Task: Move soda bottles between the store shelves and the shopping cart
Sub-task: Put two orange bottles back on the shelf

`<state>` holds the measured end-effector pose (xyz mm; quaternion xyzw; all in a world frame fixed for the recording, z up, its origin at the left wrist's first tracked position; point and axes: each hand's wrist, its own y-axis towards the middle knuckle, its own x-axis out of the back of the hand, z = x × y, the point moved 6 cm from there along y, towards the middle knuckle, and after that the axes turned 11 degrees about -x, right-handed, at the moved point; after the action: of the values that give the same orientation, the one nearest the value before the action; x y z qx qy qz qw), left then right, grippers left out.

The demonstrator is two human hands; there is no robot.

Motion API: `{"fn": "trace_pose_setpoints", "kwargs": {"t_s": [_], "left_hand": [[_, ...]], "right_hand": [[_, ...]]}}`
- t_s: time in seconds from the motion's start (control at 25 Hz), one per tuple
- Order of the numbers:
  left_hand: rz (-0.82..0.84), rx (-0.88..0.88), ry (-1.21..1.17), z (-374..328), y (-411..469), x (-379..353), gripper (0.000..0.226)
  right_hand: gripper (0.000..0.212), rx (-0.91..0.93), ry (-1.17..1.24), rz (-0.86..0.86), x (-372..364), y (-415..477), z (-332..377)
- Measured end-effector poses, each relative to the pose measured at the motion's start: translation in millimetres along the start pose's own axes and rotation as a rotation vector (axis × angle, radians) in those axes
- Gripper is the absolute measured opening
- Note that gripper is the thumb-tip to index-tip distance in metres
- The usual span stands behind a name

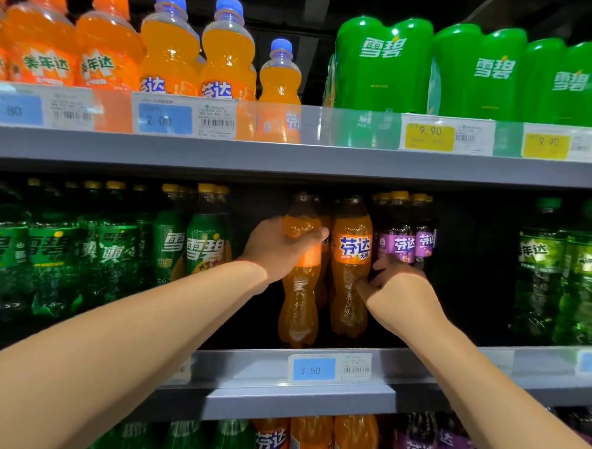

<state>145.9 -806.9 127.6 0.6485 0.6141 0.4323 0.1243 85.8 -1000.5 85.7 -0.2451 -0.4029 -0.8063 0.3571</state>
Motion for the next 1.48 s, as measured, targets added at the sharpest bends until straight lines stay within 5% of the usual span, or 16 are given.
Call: {"fn": "trace_pose_setpoints", "kwargs": {"t_s": [0.2, 0.4, 0.72, 0.92, 1.12, 1.2, 1.36, 1.48], "left_hand": [[0.059, 0.078, -0.009, 20, 16, -19, 0.056], [0.235, 0.270, -0.137, 46, 10, -35, 0.086], [0.570, 0.348, -0.308, 61, -4, -48, 0.103], [0.540, 0.259, -0.243, 72, -6, -46, 0.060], [0.401, 0.183, -0.148, 78, 0, -39, 0.050], [0.454, 0.200, -0.054, 83, 1, -37, 0.066], [0.501, 0.259, -0.085, 92, 6, -35, 0.139], [0.551, 0.225, -0.108, 88, 6, -49, 0.135]], "right_hand": [[0.038, -0.212, -0.266, 0.261, -19, 3, 8], [0.046, -0.198, -0.301, 0.315, -21, 6, 11], [0.043, -0.202, -0.293, 0.311, -24, 5, 7], [0.033, -0.171, -0.264, 0.284, -28, 2, 3], [0.033, -0.166, -0.243, 0.271, -28, 1, 3], [0.033, -0.163, -0.234, 0.263, -29, 0, 2], [0.033, -0.163, -0.193, 0.247, -30, 0, 1], [0.032, -0.173, -0.202, 0.253, -30, 1, 1]]}}
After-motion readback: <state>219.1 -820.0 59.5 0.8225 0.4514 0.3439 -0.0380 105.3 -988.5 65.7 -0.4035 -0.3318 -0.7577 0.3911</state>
